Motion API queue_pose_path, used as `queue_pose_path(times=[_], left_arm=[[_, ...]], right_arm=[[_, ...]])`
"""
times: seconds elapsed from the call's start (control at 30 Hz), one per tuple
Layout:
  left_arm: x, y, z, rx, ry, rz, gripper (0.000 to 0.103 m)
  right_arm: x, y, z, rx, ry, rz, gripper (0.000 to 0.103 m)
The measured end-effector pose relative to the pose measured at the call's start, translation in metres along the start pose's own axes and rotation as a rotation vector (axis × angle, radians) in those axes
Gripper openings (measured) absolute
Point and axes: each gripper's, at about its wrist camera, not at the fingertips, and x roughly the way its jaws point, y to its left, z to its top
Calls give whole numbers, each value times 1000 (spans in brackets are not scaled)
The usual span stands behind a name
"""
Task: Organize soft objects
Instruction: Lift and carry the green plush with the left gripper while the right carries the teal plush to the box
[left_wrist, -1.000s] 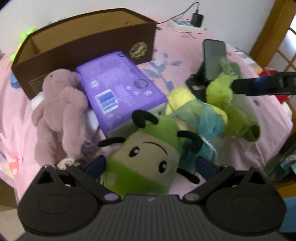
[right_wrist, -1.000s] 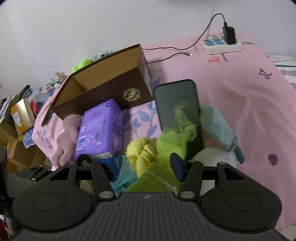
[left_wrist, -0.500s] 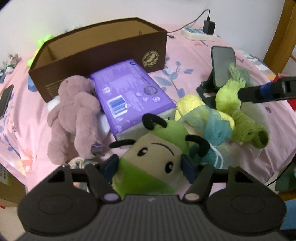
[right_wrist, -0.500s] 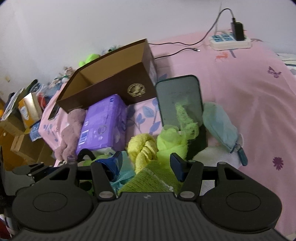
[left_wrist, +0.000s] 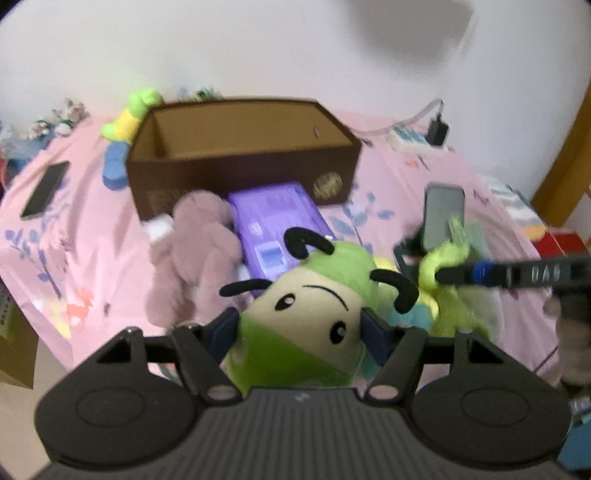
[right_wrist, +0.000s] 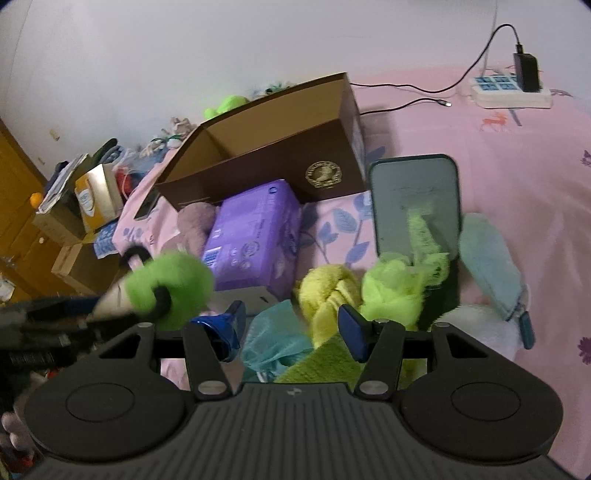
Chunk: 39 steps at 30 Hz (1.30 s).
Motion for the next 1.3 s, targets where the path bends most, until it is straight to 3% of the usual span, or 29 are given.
queue_pose_path(times=[0.17, 0.37, 0.53, 0.7, 0.87, 0.97, 1.03, 1.07, 1.23, 1.3], left_arm=[[-8, 13, 23, -74, -68, -20, 69], [2, 25, 60, -86, -121, -19, 69], [14, 38, 98, -79, -172, -24, 70], [29, 49, 120, -76, -162, -45, 70], [42, 61, 121, -85, -127, -67, 70], [44, 68, 120, -91, -120, -83, 70], [44, 73, 121, -96, -121, -91, 70], [44, 75, 122, -99, -121, -94, 70], [44, 84, 125, -98, -122, -104, 70], [44, 85, 126, -92, -121, -109, 70]], right_arm=[[5, 11, -3, -22, 2, 21, 38], [5, 22, 2, -46, -37, 4, 37], [12, 29, 6, -61, -17, -14, 37], [25, 39, -1, -148, 61, 6, 35], [43, 55, -18, -262, 74, -115, 32], [49, 57, -23, -283, 78, -143, 26], [54, 57, -25, -296, 84, -179, 6], [55, 55, -25, -297, 87, -204, 2], [54, 49, -25, -246, 88, -283, 0], [46, 50, -24, -219, 66, -274, 0]])
